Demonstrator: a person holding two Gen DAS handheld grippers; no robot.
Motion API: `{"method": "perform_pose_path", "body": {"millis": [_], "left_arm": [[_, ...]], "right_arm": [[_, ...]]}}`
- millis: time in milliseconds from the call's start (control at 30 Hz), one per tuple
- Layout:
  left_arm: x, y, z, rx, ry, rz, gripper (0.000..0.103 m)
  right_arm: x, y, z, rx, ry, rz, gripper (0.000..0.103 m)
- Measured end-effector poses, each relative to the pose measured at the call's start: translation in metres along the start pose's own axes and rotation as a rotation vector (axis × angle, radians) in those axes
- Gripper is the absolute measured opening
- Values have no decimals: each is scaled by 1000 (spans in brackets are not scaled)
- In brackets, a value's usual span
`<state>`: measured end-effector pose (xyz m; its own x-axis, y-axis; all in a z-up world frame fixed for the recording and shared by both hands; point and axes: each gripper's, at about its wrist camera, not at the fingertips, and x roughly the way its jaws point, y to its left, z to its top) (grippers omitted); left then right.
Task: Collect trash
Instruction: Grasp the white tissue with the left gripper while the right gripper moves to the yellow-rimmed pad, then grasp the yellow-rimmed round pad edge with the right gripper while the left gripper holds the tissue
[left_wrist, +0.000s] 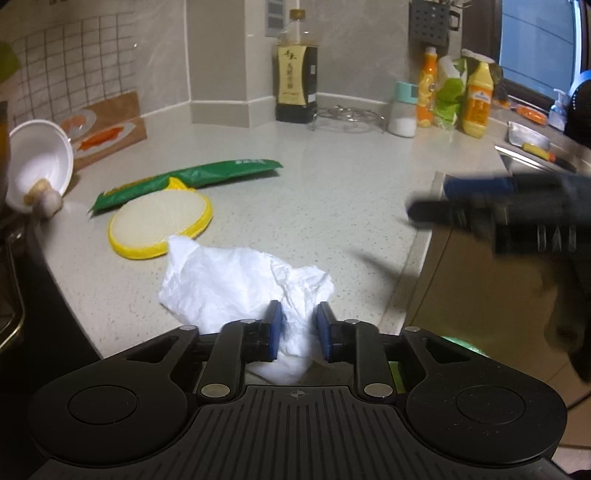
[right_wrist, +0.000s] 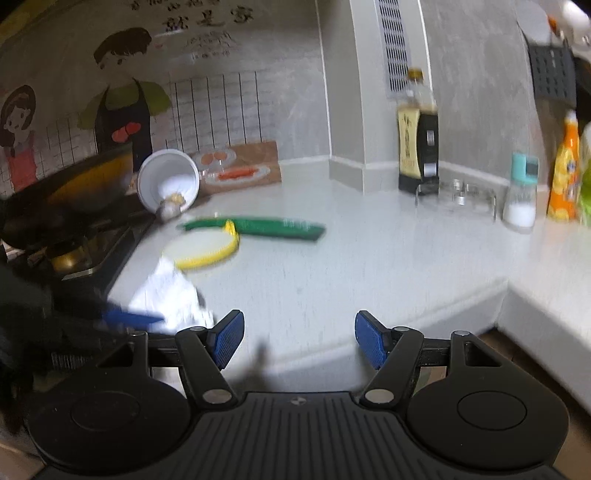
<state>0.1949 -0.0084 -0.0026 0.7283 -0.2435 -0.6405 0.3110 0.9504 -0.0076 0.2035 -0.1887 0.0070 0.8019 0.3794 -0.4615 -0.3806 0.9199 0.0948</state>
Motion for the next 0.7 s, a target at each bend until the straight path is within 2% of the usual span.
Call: {"method": "perform_pose_path", "body": {"millis": [33, 67, 167, 267, 367, 467, 600, 700], "left_arm": [[-3, 5, 0, -28, 2, -8, 12], [-11, 11, -2, -61, -25, -20, 12], [-40, 27, -6, -110, -133, 12, 11], [-76, 47, -9, -201, -269, 51, 11], [-101, 68, -12, -304, -368, 80, 11], [-114, 83, -16, -381, -414, 90, 11], [-123, 93, -22, -438, -441, 101, 11], [-127, 100, -25, -448, -455, 113, 11]], "right_arm": [[1, 3, 10, -7, -10, 5, 70], [4, 6, 19, -11, -18, 12, 72], [22, 17, 48, -10, 3, 57, 75], [58, 32, 72, 13, 89, 119, 76], [97, 60, 84, -12, 175, 153, 76], [136, 100, 86, -112, 201, 119, 76], [182, 149, 79, -292, 177, 40, 76], [212, 156, 77, -286, 244, 28, 76]]}}
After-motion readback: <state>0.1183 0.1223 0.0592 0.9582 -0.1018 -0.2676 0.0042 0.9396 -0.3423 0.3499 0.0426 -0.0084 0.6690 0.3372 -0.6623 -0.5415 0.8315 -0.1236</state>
